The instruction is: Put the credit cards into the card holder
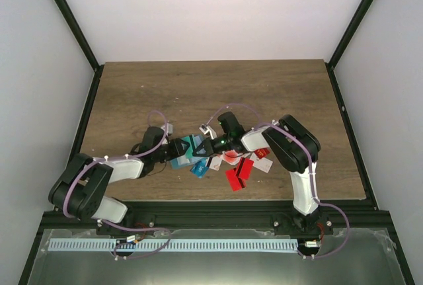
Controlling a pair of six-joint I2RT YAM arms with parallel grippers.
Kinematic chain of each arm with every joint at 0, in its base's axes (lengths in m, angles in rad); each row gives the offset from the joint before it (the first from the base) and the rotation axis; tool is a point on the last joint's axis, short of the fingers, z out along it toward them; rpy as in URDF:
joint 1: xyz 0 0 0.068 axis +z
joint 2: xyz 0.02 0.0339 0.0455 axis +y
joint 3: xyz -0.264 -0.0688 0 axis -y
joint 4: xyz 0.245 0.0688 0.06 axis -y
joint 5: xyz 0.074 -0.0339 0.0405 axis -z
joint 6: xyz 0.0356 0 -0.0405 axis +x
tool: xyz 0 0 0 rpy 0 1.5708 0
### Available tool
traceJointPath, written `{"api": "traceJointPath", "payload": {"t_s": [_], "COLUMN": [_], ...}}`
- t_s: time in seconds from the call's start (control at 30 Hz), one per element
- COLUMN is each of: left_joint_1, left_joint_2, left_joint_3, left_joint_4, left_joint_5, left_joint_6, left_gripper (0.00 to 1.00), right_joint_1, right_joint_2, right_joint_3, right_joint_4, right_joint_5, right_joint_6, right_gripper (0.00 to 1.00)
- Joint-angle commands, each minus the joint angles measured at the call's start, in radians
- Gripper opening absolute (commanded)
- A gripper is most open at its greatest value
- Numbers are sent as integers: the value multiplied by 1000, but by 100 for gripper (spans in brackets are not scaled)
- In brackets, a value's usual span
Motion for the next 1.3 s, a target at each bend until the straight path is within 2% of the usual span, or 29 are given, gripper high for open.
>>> {"api": "traceJointPath", "payload": {"t_s": [0.0, 0.33, 0.63, 0.8, 0.87, 0.93, 1.07, 1.27], "left_joint_1": [14, 47, 50, 53, 52, 55, 55, 61], "left_joint_2": [18, 36, 28, 23, 23, 20, 5, -42], "left_joint_3": [-20, -52, -64, -66, -69, -72, -73, -75], "left_joint_4": [76, 212, 278, 285, 288, 289, 248, 151], "left_joint_5": [36, 164, 234, 240, 242, 243, 229, 182], "left_joint_6": [2, -13, -36, -41, -43, -47, -45, -25], "left_gripper": [43, 36, 22, 6, 4, 4, 4, 4], "right_joint_1": [-20, -29, -29, -30, -31, -31, -37, -55], "right_joint_2": [-30, -17, -13, -7, -3, 0, -13, -31], "right_joint_3": [-19, -46, -49, -48, -37, -17, 24, 58], "right_joint_4": [79, 226, 291, 310, 279, 199, 42, -77], "right_joint_5": [-87, -215, -242, -245, -235, -208, -118, -24], "right_joint_6": [19, 83, 111, 130, 119, 85, -10, -79], "right_gripper": [1, 1, 1, 1, 1, 6, 26, 42]}}
